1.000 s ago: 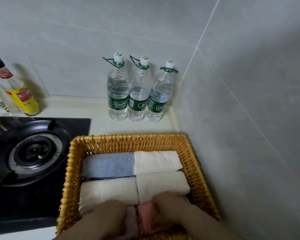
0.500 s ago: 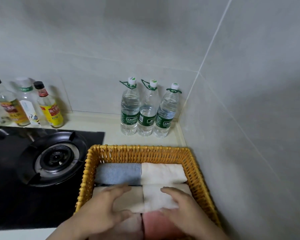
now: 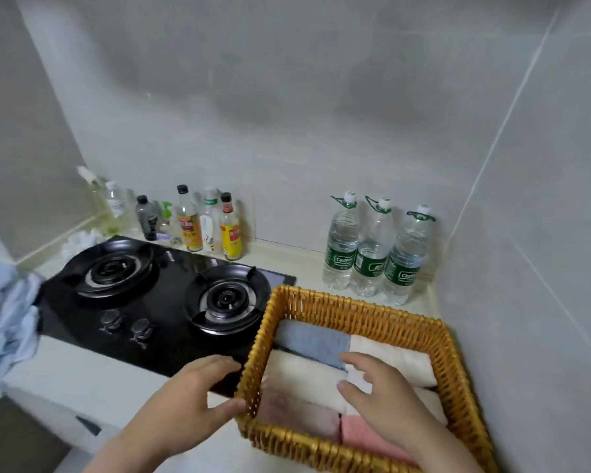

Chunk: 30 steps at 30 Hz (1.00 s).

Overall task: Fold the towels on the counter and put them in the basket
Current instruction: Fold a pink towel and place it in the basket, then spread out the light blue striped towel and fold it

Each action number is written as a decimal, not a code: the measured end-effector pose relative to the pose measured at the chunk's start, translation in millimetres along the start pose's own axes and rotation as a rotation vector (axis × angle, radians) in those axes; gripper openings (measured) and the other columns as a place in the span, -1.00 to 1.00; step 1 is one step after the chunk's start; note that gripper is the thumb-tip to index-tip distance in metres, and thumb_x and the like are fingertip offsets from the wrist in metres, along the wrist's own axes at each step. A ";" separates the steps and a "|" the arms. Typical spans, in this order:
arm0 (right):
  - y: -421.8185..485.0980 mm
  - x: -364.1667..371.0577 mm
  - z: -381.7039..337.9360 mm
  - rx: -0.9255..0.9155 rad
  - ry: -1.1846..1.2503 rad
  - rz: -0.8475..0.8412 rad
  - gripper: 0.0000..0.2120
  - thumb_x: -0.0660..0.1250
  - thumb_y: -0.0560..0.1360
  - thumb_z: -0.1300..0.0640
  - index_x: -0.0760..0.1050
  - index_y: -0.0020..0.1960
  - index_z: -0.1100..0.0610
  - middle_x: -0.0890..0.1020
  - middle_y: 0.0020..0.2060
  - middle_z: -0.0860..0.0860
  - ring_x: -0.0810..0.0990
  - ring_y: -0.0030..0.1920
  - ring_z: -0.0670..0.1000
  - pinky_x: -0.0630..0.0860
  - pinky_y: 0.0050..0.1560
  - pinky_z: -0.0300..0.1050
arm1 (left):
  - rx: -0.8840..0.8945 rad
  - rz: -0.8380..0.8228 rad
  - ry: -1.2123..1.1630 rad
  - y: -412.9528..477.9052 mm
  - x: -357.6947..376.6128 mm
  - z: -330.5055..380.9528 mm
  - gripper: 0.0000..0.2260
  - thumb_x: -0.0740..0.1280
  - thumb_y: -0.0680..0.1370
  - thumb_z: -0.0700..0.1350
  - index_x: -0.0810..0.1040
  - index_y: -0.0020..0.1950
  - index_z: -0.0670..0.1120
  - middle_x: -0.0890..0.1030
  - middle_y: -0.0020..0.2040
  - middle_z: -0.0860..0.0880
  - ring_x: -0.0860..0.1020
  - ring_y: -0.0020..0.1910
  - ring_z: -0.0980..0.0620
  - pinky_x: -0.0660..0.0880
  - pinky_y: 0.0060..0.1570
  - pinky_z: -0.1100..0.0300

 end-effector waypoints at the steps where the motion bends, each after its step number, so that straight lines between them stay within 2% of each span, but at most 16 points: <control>1: -0.9 5.6 -11.5 -0.015 0.055 -0.028 -0.69 0.35 0.53 -0.01 0.38 0.19 -0.31 0.46 0.20 -0.31 0.42 0.22 -0.27 0.32 0.37 -0.27 | -0.023 0.022 0.021 -13.5 -8.8 -3.5 -0.37 0.19 0.34 0.49 0.32 0.37 0.29 0.24 0.26 0.40 0.24 0.33 0.36 0.20 0.23 0.46; 3: -0.2 16.9 -33.5 -0.064 0.091 -0.069 -0.70 0.36 0.52 0.00 0.37 0.08 -0.36 0.51 0.20 -0.28 0.45 0.23 -0.23 0.37 0.35 -0.22 | -0.085 0.069 0.027 -39.5 -26.2 -11.9 -0.19 -0.06 0.16 0.64 0.29 0.33 0.34 0.23 0.25 0.43 0.23 0.28 0.41 0.20 0.23 0.47; 4: 0.4 23.1 -44.3 -0.087 0.097 -0.085 -0.70 0.36 0.52 -0.01 0.36 0.09 -0.37 0.50 0.21 -0.28 0.45 0.24 -0.21 0.37 0.34 -0.22 | -0.114 0.093 0.023 -52.5 -34.7 -16.8 -0.19 -0.12 0.12 0.66 0.25 0.28 0.38 0.23 0.25 0.44 0.22 0.27 0.41 0.19 0.23 0.47; 6: 1.0 33.0 -68.6 -0.134 0.107 -0.110 -0.69 0.35 0.53 -0.02 0.34 0.10 -0.39 0.46 0.23 -0.29 0.42 0.25 -0.18 0.35 0.32 -0.21 | -0.160 0.140 0.005 -75.9 -51.9 -26.8 -0.28 -0.02 0.14 0.66 0.23 0.22 0.39 0.24 0.25 0.44 0.24 0.28 0.41 0.19 0.23 0.48; 10: 3.1 55.2 -116.7 -0.236 0.078 -0.158 -0.67 0.33 0.54 -0.02 0.37 0.21 -0.34 0.44 0.24 -0.29 0.38 0.27 -0.21 0.34 0.32 -0.22 | -0.255 0.221 -0.006 -117.8 -82.9 -46.1 -0.62 0.29 0.40 0.34 0.37 0.17 0.33 0.44 0.21 0.37 0.41 0.17 0.39 0.32 0.11 0.48; 12: 1.5 69.8 -139.8 -0.260 0.075 -0.202 -0.64 0.33 0.54 -0.02 0.38 0.27 -0.32 0.43 0.24 -0.29 0.38 0.26 -0.20 0.37 0.28 -0.23 | -0.319 0.249 -0.033 -138.3 -96.2 -59.6 -0.71 0.34 0.44 0.26 0.43 0.13 0.31 0.49 0.15 0.38 0.46 0.09 0.39 0.37 0.08 0.46; 15: -1.4 93.4 -168.2 -0.288 0.069 -0.252 -0.62 0.34 0.52 -0.03 0.40 0.29 -0.30 0.46 0.26 -0.25 0.42 0.27 -0.18 0.43 0.26 -0.19 | -0.386 0.256 -0.056 -167.5 -110.3 -79.4 -0.74 0.31 0.40 0.31 0.46 0.05 0.33 0.48 0.05 0.45 0.48 0.02 0.43 0.45 0.05 0.41; 17: -4.2 111.9 -191.5 -0.329 0.062 -0.266 -0.66 0.34 0.51 -0.03 0.40 0.21 -0.36 0.48 0.25 -0.26 0.44 0.27 -0.21 0.45 0.28 -0.18 | -0.420 0.290 -0.086 -191.1 -122.0 -97.2 -0.69 0.26 0.32 0.39 0.49 0.00 0.35 0.53 0.04 0.43 0.48 0.05 0.44 0.47 0.10 0.36; 19: -8.8 132.8 -219.9 -0.380 0.058 -0.280 -0.68 0.34 0.51 -0.01 0.38 0.12 -0.39 0.49 0.22 -0.28 0.44 0.25 -0.25 0.44 0.29 -0.23 | -0.458 0.320 -0.089 -218.0 -136.0 -119.4 -0.67 0.24 0.28 0.43 0.48 -0.03 0.37 0.56 0.04 0.39 0.50 0.05 0.41 0.49 0.10 0.34; 22: -17.3 163.2 -261.6 -0.439 0.051 -0.301 -0.67 0.35 0.51 0.03 0.36 0.09 -0.38 0.52 0.14 -0.33 0.46 0.18 -0.33 0.42 0.27 -0.34 | -0.515 0.348 -0.102 -257.4 -159.7 -150.7 -0.65 0.28 0.25 0.47 0.47 -0.05 0.37 0.56 0.02 0.37 0.51 0.05 0.41 0.49 0.09 0.35; 24: -22.4 186.9 -287.5 -0.455 0.040 -0.318 -0.67 0.35 0.51 0.04 0.37 0.10 -0.36 0.53 0.11 -0.36 0.46 0.16 -0.38 0.39 0.20 -0.44 | -0.552 0.373 -0.097 -286.6 -178.9 -172.0 -0.78 0.40 0.35 0.29 0.46 -0.07 0.36 0.56 0.01 0.36 0.46 0.05 0.50 0.48 0.10 0.37; 26: -27.4 208.9 -309.1 -0.466 0.034 -0.321 -0.67 0.35 0.51 0.04 0.37 0.10 -0.36 0.53 0.11 -0.36 0.46 0.16 -0.37 0.38 0.19 -0.45 | -0.575 0.417 -0.090 -313.7 -198.9 -192.3 -0.78 0.44 0.43 0.11 0.44 -0.07 0.35 0.55 -0.02 0.35 0.48 -0.03 0.51 0.44 -0.02 0.49; 28: -30.9 232.6 -328.1 -0.462 0.034 -0.315 -0.68 0.35 0.52 0.03 0.38 0.12 -0.36 0.52 0.12 -0.35 0.47 0.18 -0.32 0.38 0.22 -0.39 | -0.612 0.426 -0.089 -339.6 -214.7 -214.9 -0.78 0.42 0.47 0.08 0.42 -0.01 0.32 0.52 -0.04 0.35 0.49 -0.09 0.44 0.38 -0.13 0.54; 30: -35.3 250.6 -341.6 -0.455 0.040 -0.326 -0.68 0.34 0.53 0.03 0.38 0.16 -0.33 0.50 0.12 -0.35 0.46 0.19 -0.31 0.37 0.21 -0.40 | -0.631 0.422 -0.083 -356.0 -222.5 -236.0 -0.79 0.39 0.48 0.10 0.43 0.04 0.29 0.51 -0.02 0.32 0.49 -0.07 0.38 0.37 -0.15 0.53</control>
Point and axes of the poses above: each hand's wrist, its own y-axis towards the middle knuckle, its own x-axis out of the palm, z = x × y, the point moved 7 cm from there along y, towards the middle knuckle
